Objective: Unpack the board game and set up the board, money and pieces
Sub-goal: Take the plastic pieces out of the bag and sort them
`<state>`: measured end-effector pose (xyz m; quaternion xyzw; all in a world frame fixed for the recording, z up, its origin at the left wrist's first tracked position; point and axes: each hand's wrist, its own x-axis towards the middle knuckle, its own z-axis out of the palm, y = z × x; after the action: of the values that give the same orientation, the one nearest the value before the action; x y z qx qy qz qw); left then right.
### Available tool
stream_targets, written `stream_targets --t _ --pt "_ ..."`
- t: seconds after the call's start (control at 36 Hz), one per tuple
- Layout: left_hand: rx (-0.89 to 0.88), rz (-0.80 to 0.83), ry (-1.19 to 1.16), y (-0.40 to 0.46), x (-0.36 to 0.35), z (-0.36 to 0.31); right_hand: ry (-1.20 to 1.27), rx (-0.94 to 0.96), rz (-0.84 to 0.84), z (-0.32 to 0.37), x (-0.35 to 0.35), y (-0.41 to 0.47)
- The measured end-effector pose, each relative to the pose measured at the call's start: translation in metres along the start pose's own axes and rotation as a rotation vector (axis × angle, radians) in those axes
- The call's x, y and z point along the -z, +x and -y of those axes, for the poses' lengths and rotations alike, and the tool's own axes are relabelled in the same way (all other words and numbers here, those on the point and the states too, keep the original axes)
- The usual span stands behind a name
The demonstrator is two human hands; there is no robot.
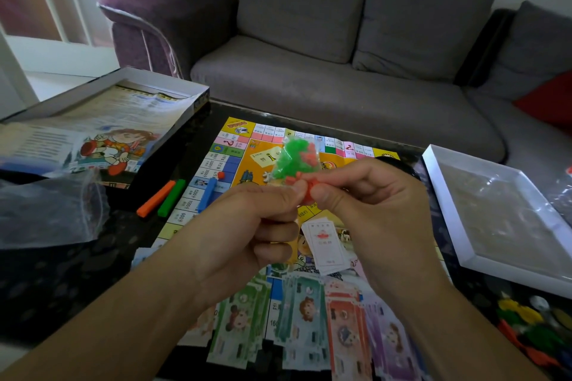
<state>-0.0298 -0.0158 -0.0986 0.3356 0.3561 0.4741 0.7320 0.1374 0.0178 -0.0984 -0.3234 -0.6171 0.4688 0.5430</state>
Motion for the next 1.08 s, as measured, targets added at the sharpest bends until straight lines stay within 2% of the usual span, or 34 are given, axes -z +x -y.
stream_targets --t 0.22,0.31,0.42,0.53,0.75,0.94,1.08 --pt "-0.061 -0.032 -0.074 -0.004 -0.007 0.002 0.027 0.042 -0.069 -0.006 -0.006 -0.004" --pt "-0.093 -0.006 -0.113 -0.006 -0.01 0.004 0.134 -0.03 -0.057 -0.004 -0.008 -0.001" --pt "-0.09 -0.007 -0.118 -0.007 -0.008 0.005 0.273 -0.173 0.045 -0.006 -0.007 0.002" --pt "-0.105 -0.01 -0.101 -0.007 -0.009 0.003 0.192 -0.193 0.064 -0.006 -0.005 0.001" --pt "-0.116 -0.019 -0.208 -0.004 -0.01 0.006 0.181 -0.12 -0.08 0.001 -0.016 -0.008" --pt "-0.094 -0.094 -0.047 0.002 -0.009 0.006 -0.114 -0.054 -0.1 0.004 -0.016 -0.008" --pt "-0.072 -0.057 -0.053 0.006 -0.005 -0.004 -0.069 -0.082 -0.147 0.01 0.0 0.003"
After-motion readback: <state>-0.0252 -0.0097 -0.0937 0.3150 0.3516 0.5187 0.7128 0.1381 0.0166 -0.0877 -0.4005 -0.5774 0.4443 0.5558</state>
